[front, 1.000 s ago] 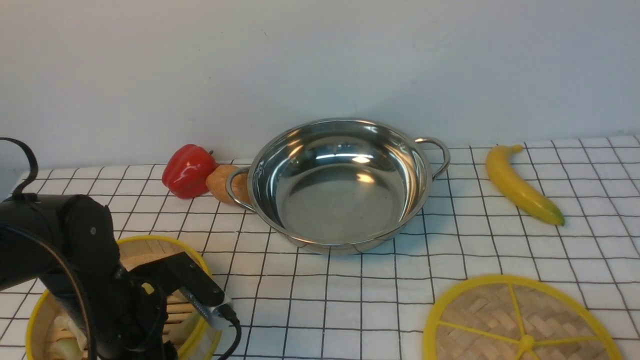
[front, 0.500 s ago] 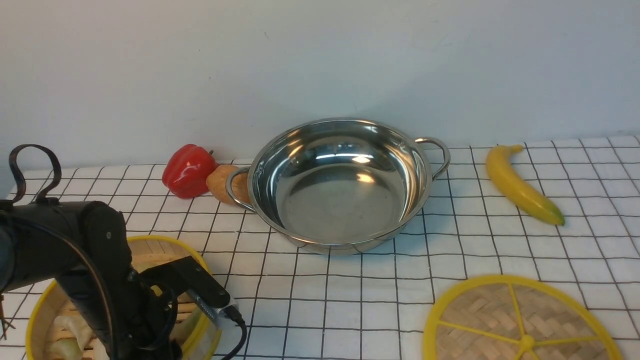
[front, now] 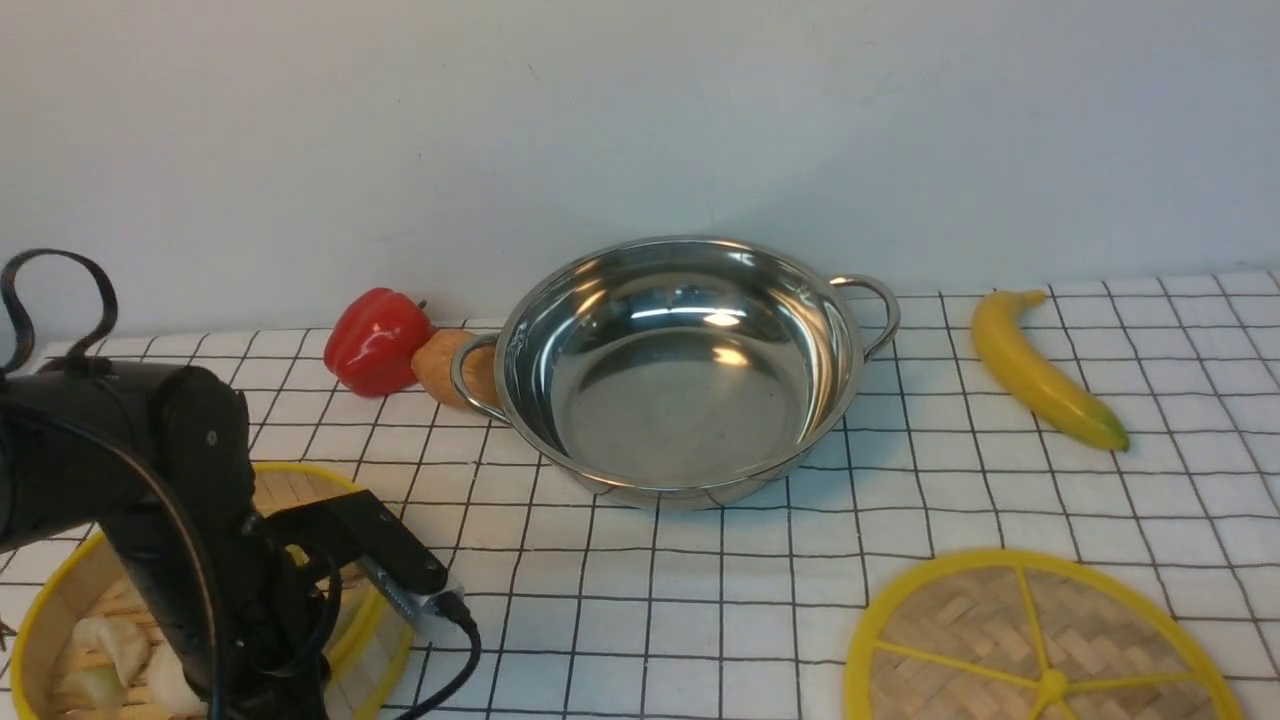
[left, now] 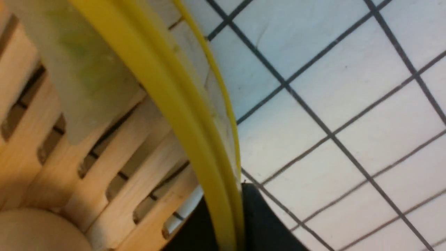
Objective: Place the steamer in the pot on the white tablecloth, and put the lid on the steamer.
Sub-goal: 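Grasp the rim of the steamer basket holding the buns with the left gripper, then place the bamboo steamer basket with dumplings into the steel pot with the left gripper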
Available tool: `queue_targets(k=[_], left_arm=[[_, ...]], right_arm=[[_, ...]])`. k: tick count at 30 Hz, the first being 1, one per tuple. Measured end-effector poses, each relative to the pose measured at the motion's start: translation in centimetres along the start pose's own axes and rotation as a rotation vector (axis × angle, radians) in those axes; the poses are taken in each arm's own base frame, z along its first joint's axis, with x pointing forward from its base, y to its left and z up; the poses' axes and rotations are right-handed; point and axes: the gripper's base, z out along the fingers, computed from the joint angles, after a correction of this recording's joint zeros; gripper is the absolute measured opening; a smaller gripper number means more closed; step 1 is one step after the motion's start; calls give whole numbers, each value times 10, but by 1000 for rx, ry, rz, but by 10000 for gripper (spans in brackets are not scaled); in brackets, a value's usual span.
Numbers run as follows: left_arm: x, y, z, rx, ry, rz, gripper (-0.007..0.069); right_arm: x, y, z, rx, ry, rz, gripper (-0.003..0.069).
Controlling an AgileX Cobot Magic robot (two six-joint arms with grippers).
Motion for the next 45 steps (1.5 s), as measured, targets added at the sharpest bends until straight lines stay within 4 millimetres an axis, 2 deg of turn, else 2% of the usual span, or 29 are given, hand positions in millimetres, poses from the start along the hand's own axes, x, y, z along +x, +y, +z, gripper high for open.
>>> queue_targets(k=[5, 8, 9, 11, 12, 13, 16, 18, 21, 24, 28, 30, 33, 35, 38, 42, 43, 45], left_arm=[[3, -2, -23, 27, 48, -12, 29], [-4, 3, -48, -17, -15, -14, 29], [-4, 4, -49, -20, -19, -14, 29], [-10, 7, -71, -68, -95, -11, 29], [-10, 7, -71, -69, -96, -10, 29], [-11, 8, -84, -99, -137, -6, 29], [-12, 8, -100, -125, -188, 10, 29], [-13, 8, -107, -135, -214, 24, 29], [-15, 5, -108, -132, -217, 51, 29], [-21, -4, -111, -143, -196, 137, 29], [-38, -20, -124, -179, -223, 291, 29], [-58, -29, -140, -215, -265, 434, 29], [-76, -35, -154, -258, -302, 549, 29], [-83, -37, -157, -268, -311, 588, 29], [-114, -39, -156, -274, -322, 692, 29], [-133, -35, -147, -244, -326, 723, 29], [-146, -32, -137, -210, -325, 731, 29], [-152, -31, -135, -197, -333, 729, 29]], right_arm=[[0, 0, 0, 0, 0, 0, 240], [0, 0, 0, 0, 0, 0, 240], [0, 0, 0, 0, 0, 0, 240], [0, 0, 0, 0, 0, 0, 240], [0, 0, 0, 0, 0, 0, 240], [0, 0, 0, 0, 0, 0, 240], [0, 0, 0, 0, 0, 0, 240], [0, 0, 0, 0, 0, 0, 240], [0, 0, 0, 0, 0, 0, 240], [0, 0, 0, 0, 0, 0, 240], [0, 0, 0, 0, 0, 0, 240], [0, 0, 0, 0, 0, 0, 240], [0, 0, 0, 0, 0, 0, 240], [0, 0, 0, 0, 0, 0, 240], [0, 0, 0, 0, 0, 0, 240], [0, 0, 0, 0, 0, 0, 240], [0, 0, 0, 0, 0, 0, 240], [0, 0, 0, 0, 0, 0, 240]])
